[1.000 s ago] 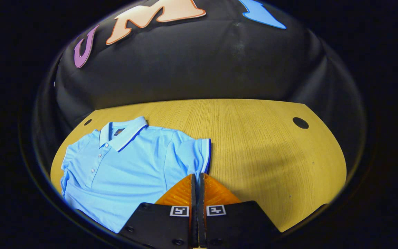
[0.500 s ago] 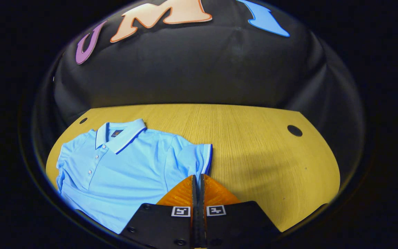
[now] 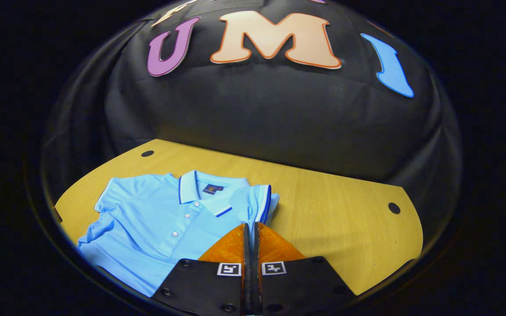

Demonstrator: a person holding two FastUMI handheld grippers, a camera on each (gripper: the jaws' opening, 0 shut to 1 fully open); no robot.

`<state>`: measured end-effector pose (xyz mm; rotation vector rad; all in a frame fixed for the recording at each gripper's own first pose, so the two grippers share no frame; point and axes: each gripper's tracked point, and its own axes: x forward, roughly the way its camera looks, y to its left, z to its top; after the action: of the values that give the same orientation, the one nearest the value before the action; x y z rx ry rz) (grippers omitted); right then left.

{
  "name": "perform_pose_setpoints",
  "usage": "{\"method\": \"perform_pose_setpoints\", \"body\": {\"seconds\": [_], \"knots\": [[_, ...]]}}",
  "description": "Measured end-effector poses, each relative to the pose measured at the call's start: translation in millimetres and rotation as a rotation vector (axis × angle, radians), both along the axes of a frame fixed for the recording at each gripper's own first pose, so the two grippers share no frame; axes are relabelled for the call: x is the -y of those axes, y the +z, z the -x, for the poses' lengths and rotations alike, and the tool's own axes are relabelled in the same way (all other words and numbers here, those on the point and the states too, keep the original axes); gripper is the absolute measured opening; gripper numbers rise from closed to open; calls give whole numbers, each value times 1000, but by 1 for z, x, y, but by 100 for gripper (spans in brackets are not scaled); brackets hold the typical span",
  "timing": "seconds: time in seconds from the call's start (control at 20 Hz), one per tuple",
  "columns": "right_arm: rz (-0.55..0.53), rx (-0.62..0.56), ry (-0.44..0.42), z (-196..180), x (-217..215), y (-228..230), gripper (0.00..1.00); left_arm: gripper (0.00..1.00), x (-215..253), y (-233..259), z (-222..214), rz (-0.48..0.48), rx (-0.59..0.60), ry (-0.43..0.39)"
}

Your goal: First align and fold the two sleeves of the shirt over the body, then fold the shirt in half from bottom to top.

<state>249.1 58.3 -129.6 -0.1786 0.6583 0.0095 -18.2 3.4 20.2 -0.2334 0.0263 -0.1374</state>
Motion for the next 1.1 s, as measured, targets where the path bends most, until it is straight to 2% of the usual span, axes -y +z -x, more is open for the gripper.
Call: {"method": "perform_pose_setpoints", "body": {"seconds": [0.2, 0.35, 0.4, 0.5, 0.55, 0.7, 0.75, 0.9, 1.1], "knots": [[-21, -76, 58, -1, -42, -34, 2, 95, 6, 8, 4, -3, 20, -19], [-96, -133, 73, 7, -65, -52, 5, 95, 3, 6, 3, -10, 20, -13], [-124, -150, 77, 9, -69, -53, 3, 95, 1, 5, 2, -10, 14, -6], [-151, -152, 89, 10, -75, -49, 5, 95, -5, 3, -1, -6, 8, 6], [-172, -160, 95, 15, -81, -46, 15, 95, -8, -1, -3, -2, -3, 16], [-295, -187, 137, 28, -111, -31, 14, 95, -12, -10, -9, 5, -30, 24], [-302, -179, 164, 34, -115, -23, 26, 95, -15, -12, -10, 2, -37, 30], [-254, -134, 223, 51, -112, -10, 100, 95, -30, -16, -16, -23, -53, 74], [-352, -100, 199, 89, -95, 10, 98, 95, -53, -25, -25, -59, -79, 123]]}}
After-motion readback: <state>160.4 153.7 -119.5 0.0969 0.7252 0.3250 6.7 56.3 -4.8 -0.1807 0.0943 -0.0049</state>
